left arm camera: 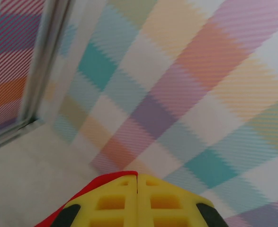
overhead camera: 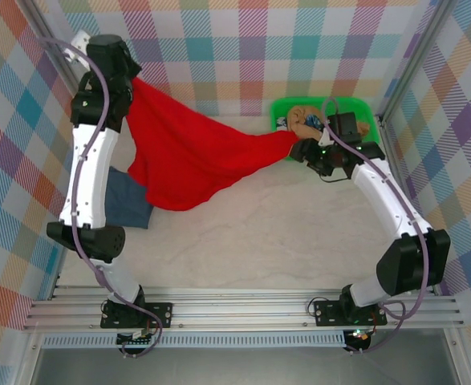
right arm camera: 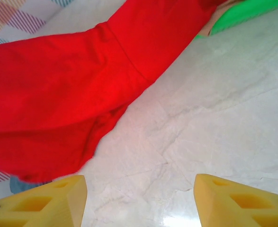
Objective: Fold and stack the t-shirts
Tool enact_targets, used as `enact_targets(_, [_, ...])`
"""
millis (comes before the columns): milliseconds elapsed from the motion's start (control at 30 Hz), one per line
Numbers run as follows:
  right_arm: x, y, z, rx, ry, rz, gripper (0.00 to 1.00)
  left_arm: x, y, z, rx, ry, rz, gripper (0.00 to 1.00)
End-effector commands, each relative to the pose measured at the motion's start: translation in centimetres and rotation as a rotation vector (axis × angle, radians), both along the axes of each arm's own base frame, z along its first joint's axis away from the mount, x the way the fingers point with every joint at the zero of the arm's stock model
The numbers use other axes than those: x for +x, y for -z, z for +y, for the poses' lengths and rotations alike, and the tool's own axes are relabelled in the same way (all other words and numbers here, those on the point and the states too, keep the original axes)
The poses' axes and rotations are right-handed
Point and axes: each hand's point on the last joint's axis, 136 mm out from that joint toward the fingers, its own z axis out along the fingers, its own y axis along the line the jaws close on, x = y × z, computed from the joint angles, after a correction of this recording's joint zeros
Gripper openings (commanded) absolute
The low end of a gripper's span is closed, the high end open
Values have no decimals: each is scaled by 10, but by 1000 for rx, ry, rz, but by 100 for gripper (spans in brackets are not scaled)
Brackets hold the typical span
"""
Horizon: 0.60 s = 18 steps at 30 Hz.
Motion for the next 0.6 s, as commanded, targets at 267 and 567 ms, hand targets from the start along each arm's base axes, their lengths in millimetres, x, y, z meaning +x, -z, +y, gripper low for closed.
enact_targets(267, [-7,42,35,-13,-96,112,62,-17,158,-51,-129,180,459,56])
enact_targets(567, [1,96,74,6,-124,204,63,-141,300,-19,-274,51,831,53])
